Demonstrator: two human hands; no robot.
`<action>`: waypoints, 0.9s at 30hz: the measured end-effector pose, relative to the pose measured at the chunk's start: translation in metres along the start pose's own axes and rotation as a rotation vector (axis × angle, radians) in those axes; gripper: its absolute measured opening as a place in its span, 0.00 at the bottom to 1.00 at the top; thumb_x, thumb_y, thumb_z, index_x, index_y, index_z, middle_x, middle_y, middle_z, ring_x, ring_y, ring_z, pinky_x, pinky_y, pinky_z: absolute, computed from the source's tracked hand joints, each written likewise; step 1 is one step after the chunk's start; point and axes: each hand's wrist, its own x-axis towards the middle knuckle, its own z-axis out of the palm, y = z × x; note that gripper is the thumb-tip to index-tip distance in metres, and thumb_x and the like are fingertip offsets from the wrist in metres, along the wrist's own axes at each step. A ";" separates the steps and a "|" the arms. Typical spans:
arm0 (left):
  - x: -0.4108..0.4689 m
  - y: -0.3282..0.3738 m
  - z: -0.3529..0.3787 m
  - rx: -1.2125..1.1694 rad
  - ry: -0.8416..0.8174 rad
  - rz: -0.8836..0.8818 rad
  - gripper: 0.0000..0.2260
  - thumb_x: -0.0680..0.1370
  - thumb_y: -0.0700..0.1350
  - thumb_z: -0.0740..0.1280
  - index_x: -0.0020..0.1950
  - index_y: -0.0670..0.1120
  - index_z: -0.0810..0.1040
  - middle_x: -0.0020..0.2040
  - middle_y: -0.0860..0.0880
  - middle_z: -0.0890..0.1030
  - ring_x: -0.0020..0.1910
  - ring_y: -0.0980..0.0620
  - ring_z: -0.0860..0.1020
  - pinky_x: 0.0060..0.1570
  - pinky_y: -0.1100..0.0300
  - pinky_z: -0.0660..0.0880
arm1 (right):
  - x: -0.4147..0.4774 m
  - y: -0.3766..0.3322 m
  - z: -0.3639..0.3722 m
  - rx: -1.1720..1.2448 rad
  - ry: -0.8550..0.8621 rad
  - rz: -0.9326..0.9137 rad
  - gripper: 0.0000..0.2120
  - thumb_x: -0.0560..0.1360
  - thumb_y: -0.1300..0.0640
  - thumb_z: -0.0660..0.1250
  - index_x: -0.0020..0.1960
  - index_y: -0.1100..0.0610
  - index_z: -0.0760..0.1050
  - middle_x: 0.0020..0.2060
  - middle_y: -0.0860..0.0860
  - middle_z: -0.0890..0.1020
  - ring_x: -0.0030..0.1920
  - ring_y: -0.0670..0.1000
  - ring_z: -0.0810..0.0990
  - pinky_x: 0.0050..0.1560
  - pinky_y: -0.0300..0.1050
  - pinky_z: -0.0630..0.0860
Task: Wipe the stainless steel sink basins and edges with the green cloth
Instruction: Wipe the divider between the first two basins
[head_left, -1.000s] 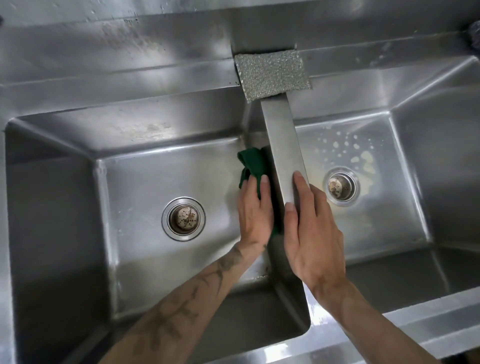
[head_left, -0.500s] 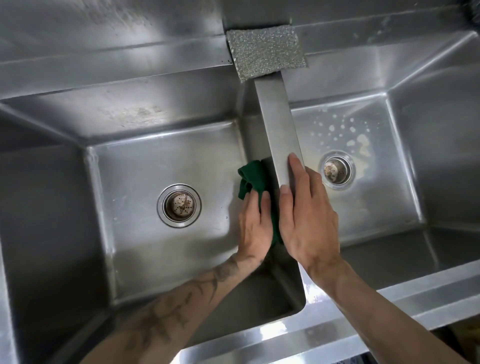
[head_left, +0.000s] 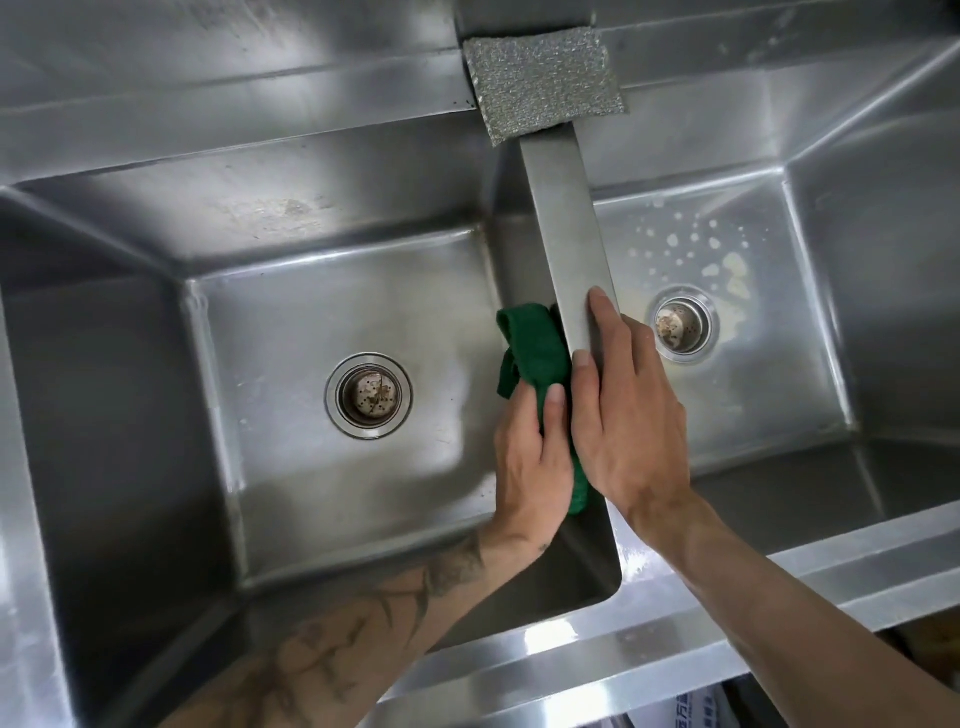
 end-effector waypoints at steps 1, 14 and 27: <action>0.002 -0.005 0.001 0.027 0.012 -0.022 0.10 0.87 0.51 0.58 0.57 0.50 0.77 0.49 0.53 0.82 0.48 0.54 0.80 0.52 0.57 0.76 | 0.000 0.000 0.000 0.002 0.010 -0.002 0.24 0.85 0.49 0.50 0.81 0.45 0.58 0.72 0.47 0.70 0.67 0.54 0.75 0.57 0.60 0.78; -0.014 -0.023 0.000 0.073 -0.039 0.040 0.16 0.87 0.54 0.55 0.69 0.50 0.75 0.60 0.51 0.82 0.59 0.50 0.80 0.62 0.51 0.77 | 0.004 0.011 0.003 0.098 0.028 -0.078 0.23 0.88 0.54 0.53 0.82 0.50 0.60 0.71 0.50 0.70 0.67 0.50 0.73 0.62 0.44 0.72; -0.021 -0.050 -0.013 0.223 -0.197 -0.060 0.17 0.85 0.60 0.53 0.62 0.51 0.74 0.53 0.48 0.83 0.52 0.47 0.81 0.56 0.52 0.77 | 0.004 0.009 0.004 0.080 0.056 -0.079 0.23 0.87 0.54 0.54 0.82 0.51 0.61 0.70 0.51 0.71 0.67 0.51 0.73 0.64 0.48 0.73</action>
